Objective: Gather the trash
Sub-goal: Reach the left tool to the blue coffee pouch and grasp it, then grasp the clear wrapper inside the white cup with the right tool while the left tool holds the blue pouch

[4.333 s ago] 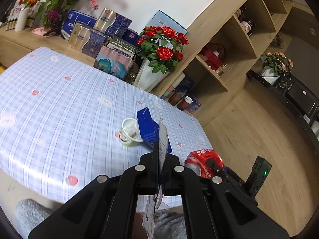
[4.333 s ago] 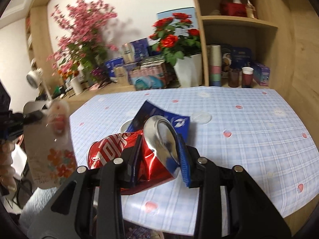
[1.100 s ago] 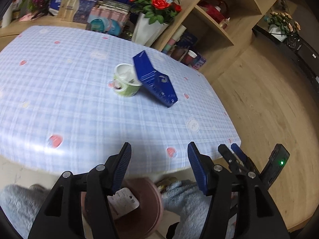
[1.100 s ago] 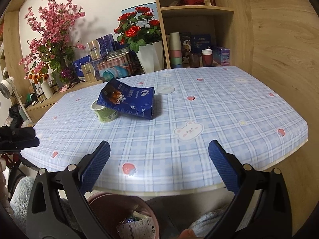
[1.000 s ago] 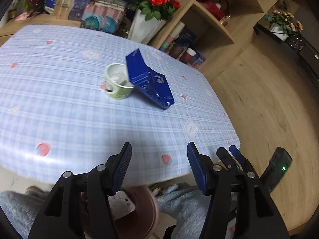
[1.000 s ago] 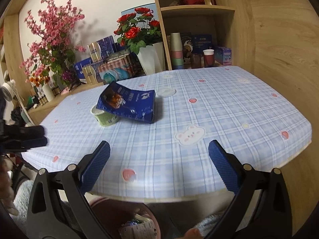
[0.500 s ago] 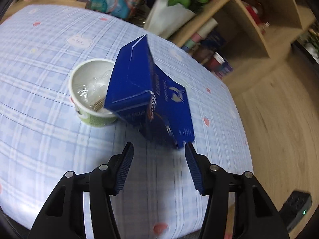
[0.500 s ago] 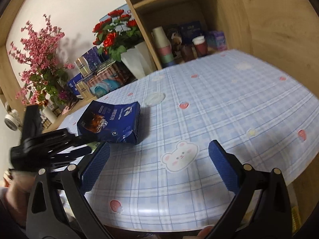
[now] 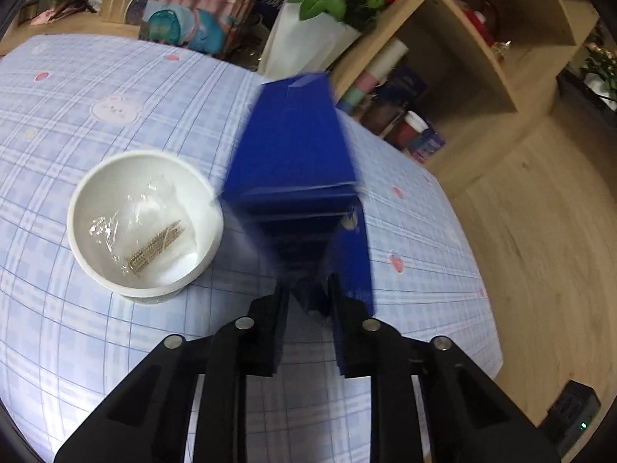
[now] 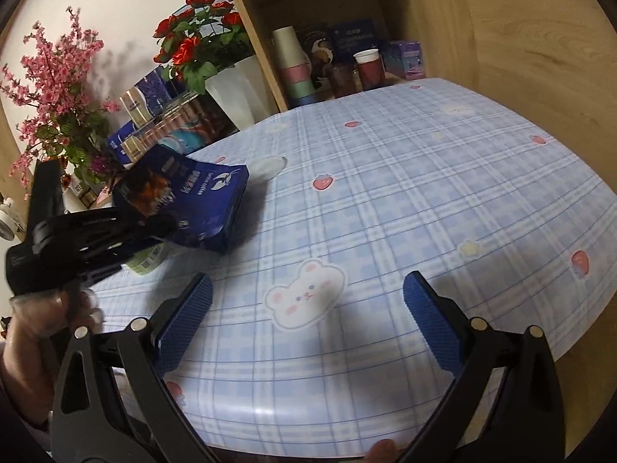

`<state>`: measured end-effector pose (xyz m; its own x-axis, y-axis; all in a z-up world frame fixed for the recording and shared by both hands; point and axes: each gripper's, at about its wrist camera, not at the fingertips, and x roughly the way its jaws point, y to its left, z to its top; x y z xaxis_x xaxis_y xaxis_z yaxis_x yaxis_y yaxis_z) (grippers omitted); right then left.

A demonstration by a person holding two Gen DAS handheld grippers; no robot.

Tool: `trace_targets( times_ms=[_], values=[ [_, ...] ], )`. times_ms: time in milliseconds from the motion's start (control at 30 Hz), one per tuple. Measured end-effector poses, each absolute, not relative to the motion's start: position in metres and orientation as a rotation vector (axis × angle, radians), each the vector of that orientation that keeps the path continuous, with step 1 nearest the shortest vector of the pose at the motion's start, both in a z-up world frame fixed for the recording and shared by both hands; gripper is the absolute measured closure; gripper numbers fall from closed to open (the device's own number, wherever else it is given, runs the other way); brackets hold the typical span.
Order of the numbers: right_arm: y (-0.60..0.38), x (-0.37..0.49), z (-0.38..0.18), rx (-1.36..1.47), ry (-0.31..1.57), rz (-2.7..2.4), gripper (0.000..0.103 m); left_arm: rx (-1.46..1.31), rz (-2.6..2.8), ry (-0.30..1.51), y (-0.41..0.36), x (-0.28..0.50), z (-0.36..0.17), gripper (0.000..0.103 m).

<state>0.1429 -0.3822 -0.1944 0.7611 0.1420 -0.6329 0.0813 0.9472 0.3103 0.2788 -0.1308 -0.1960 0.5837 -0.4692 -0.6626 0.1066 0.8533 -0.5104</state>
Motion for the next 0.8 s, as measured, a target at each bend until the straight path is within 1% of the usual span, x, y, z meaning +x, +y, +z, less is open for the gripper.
trace_targets(
  times_ms=[33, 100, 267, 400, 500, 600, 800],
  values=[
    [-0.382, 0.143, -0.194, 0.331, 0.707, 0.029, 0.006, -0.437, -0.358, 0.876, -0.13, 0.276, -0.19, 0.089],
    [-0.382, 0.142, -0.19, 0.331, 0.702, 0.029, 0.006, -0.396, -0.376, 0.834, -0.13, 0.269, -0.177, 0.09],
    [-0.375, 0.142, -0.181, 0.302, 0.696, 0.033, 0.006, -0.327, -0.47, 0.724, -0.121, 0.246, -0.136, 0.09],
    [-0.369, 0.145, -0.171, 0.285, 0.691, 0.047, 0.006, -0.347, -0.473, 0.636, -0.09, 0.226, -0.104, 0.09],
    [-0.361, 0.149, -0.165, 0.252, 0.696, 0.071, 0.006, -0.353, -0.398, 0.567, -0.045, 0.21, -0.087, 0.09],
    [-0.347, 0.158, -0.162, 0.173, 0.719, 0.122, 0.006, -0.332, -0.314, 0.541, 0.0, 0.191, -0.085, 0.09],
    [-0.299, 0.182, -0.159, 0.012, 0.73, 0.236, 0.006, -0.362, -0.187, 0.555, 0.071, 0.168, -0.096, 0.09]
  ],
)
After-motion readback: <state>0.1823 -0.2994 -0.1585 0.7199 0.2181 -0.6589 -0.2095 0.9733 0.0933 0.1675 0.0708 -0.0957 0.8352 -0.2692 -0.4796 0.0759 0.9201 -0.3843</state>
